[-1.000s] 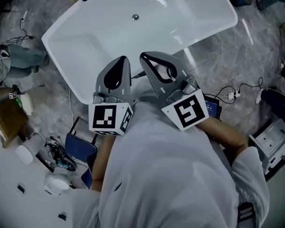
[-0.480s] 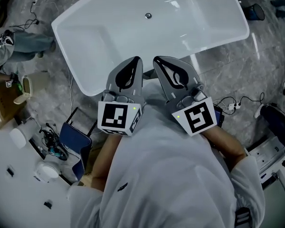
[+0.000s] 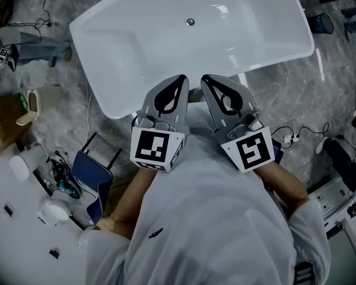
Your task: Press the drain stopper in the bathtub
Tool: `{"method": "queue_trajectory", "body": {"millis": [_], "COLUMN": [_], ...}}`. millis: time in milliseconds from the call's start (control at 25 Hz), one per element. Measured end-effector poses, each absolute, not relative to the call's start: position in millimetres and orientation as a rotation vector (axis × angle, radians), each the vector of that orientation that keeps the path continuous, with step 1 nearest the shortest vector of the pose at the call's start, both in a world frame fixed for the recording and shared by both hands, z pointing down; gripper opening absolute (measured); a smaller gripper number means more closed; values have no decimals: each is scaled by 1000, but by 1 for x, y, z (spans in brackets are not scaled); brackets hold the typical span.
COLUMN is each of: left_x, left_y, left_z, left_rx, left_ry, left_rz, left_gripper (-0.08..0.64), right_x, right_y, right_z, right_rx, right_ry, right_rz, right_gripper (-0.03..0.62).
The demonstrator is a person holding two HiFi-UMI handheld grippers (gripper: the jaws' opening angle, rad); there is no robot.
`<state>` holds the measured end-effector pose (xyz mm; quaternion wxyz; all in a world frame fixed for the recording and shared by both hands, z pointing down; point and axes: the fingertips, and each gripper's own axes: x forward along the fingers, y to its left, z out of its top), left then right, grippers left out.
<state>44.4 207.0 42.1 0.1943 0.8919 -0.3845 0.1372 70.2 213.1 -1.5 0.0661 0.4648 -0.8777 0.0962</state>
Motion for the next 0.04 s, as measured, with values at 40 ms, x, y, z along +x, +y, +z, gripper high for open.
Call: {"method": "queue_trajectory", "body": {"millis": [40], "left_x": [45], "left_y": [207], "left_z": [42], "left_rx": [2506], "left_ry": [-1071], "left_rz": [386], "left_gripper": [-2], "right_x": [70], "right_y": [213], "right_z": [-2], "right_rx": [1401], "right_ry": [-2642], "right_rz": [285], "right_gripper": [-8]}}
